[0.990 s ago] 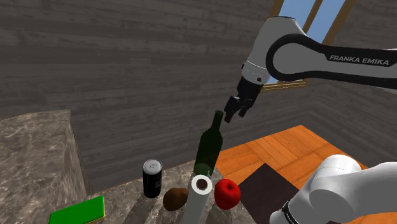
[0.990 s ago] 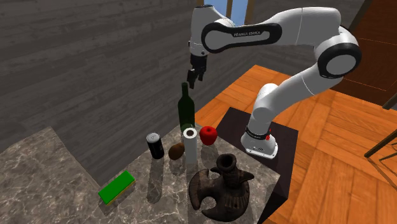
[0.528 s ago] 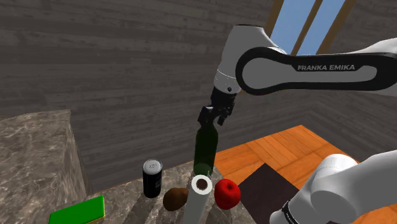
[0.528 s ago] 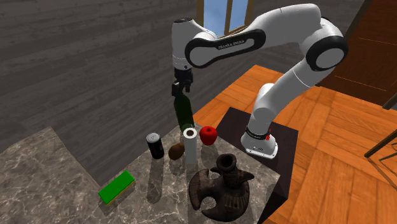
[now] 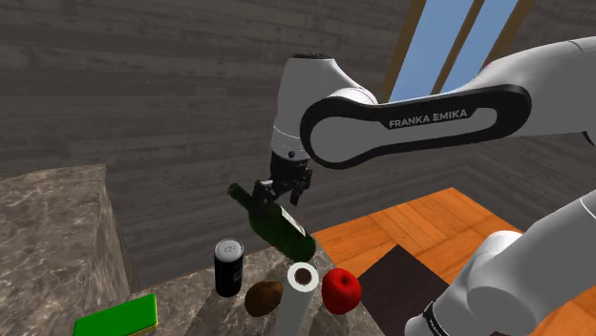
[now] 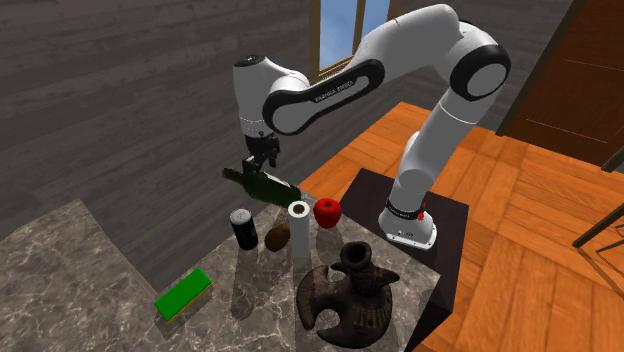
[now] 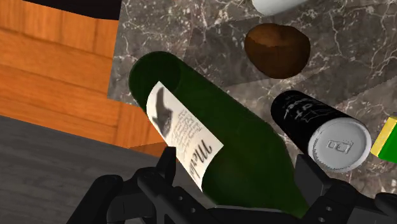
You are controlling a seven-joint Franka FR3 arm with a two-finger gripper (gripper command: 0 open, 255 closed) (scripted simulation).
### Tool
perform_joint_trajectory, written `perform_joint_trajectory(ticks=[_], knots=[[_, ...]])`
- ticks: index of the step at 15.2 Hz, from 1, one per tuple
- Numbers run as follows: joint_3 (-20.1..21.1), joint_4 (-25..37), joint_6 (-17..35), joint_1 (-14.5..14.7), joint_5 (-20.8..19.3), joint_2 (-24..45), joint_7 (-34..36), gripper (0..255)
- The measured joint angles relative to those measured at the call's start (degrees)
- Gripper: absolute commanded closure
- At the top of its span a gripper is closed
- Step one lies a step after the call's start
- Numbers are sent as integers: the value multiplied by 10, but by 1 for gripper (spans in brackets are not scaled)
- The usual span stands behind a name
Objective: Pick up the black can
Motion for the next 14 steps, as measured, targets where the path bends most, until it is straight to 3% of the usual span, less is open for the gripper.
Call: perform_joint_trajectory(ticks=[5,10,14], knots=[[48,61,29,11,-57,111,82,0],[72,152,27,45,-134,232,169,0],[70,154,44,54,-152,258,186,0]])
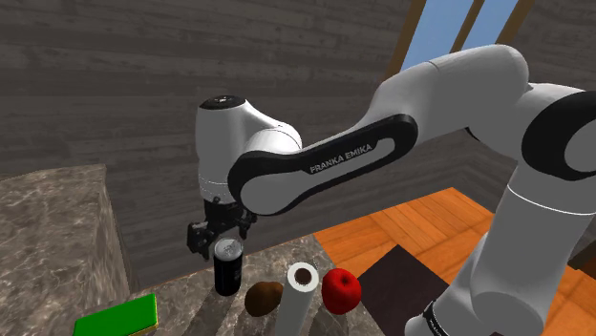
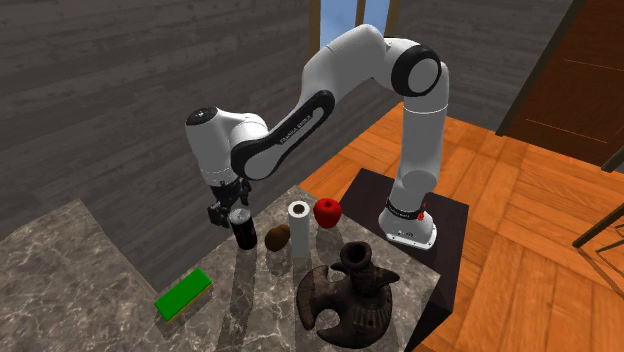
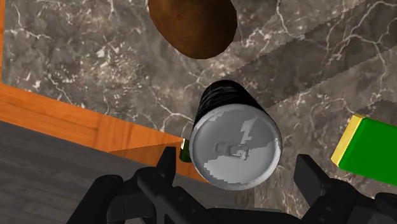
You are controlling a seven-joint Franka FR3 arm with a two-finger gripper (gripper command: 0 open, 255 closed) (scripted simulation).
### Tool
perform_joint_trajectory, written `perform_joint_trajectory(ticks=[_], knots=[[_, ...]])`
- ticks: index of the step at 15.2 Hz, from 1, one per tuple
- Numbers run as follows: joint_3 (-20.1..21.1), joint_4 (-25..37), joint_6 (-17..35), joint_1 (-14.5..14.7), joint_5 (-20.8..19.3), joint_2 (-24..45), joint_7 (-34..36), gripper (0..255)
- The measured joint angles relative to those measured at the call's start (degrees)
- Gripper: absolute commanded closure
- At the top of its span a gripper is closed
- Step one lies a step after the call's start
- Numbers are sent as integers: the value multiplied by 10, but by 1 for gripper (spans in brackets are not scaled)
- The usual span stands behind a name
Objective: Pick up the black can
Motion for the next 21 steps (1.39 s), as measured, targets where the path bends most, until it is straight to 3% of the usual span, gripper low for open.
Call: perform_joint_trajectory(ticks=[4,5,15,21], knots=[[-4,-14,27,2,-11,15,5,0],[-4,-15,29,2,-13,17,7,255],[-5,-15,32,3,-15,19,8,255],[0,3,-2,0,-1,2,0,255]])
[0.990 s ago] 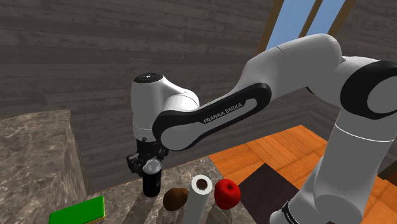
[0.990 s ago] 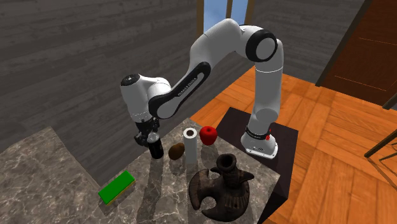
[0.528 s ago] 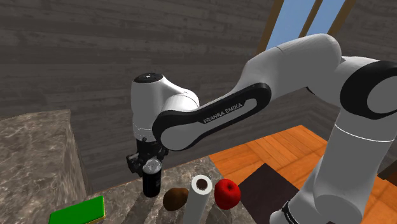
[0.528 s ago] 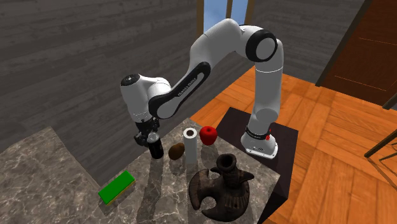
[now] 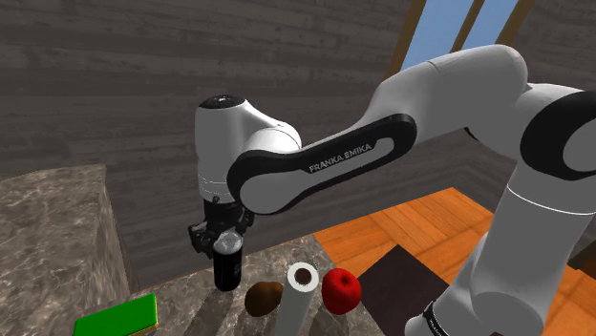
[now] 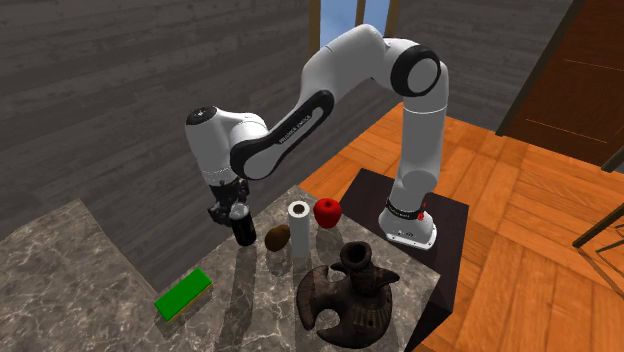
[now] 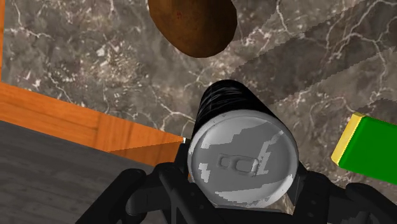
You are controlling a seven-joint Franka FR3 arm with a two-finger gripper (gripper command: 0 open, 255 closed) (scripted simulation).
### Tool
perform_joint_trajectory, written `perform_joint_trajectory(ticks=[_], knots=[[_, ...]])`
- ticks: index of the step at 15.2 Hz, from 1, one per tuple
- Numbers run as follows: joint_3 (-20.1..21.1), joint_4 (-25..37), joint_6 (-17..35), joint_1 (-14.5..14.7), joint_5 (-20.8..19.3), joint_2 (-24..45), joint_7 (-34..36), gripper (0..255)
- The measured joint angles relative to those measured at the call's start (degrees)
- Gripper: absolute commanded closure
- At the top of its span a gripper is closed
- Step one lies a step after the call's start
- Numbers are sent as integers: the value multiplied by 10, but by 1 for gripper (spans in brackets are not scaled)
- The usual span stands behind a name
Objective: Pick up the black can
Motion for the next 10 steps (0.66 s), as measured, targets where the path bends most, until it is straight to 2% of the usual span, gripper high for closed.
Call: perform_joint_trajectory(ticks=[10], knots=[[5,43,-66,-5,20,-28,-13,255]])
